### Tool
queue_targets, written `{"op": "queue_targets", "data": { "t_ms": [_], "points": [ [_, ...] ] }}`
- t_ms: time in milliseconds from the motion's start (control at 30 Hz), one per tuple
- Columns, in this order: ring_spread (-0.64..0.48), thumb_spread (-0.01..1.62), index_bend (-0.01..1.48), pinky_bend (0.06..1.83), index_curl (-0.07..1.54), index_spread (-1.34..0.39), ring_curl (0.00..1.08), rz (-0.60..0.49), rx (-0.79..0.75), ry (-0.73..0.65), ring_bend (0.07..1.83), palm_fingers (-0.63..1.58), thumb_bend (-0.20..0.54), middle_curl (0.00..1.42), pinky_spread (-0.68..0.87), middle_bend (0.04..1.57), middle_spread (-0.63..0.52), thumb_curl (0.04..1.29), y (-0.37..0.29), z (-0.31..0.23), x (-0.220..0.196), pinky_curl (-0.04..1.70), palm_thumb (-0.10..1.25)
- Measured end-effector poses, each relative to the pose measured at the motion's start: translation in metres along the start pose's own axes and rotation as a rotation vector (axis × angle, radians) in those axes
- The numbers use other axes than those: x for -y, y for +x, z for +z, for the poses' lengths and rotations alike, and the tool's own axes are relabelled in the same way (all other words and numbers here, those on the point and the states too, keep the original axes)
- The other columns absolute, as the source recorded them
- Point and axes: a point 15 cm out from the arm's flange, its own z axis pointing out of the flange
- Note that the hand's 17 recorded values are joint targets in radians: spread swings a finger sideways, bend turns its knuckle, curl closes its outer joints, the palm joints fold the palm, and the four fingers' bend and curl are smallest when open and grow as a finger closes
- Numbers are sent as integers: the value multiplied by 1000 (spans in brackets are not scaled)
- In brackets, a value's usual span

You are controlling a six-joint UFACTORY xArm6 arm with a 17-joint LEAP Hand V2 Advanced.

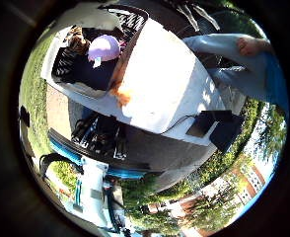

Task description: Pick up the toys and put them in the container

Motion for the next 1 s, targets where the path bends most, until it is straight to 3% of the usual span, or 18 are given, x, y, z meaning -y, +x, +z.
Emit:
{"op": "queue_targets", "data": {
  "t_ms": [333,700,1000],
  "points": [
    [304,1161,155,655,265,-249,303,147,-36,33,441,11,-26,320,451,176,169,449,97,81,-43,312,695],
    [301,1163,150,701,241,-188,312,214,36,-56,443,16,-30,312,454,170,178,427,132,205,-19,301,658],
    [291,1134,146,685,234,2,328,255,-4,-70,514,170,-37,344,454,223,168,379,134,253,32,268,587]
  ]
}}
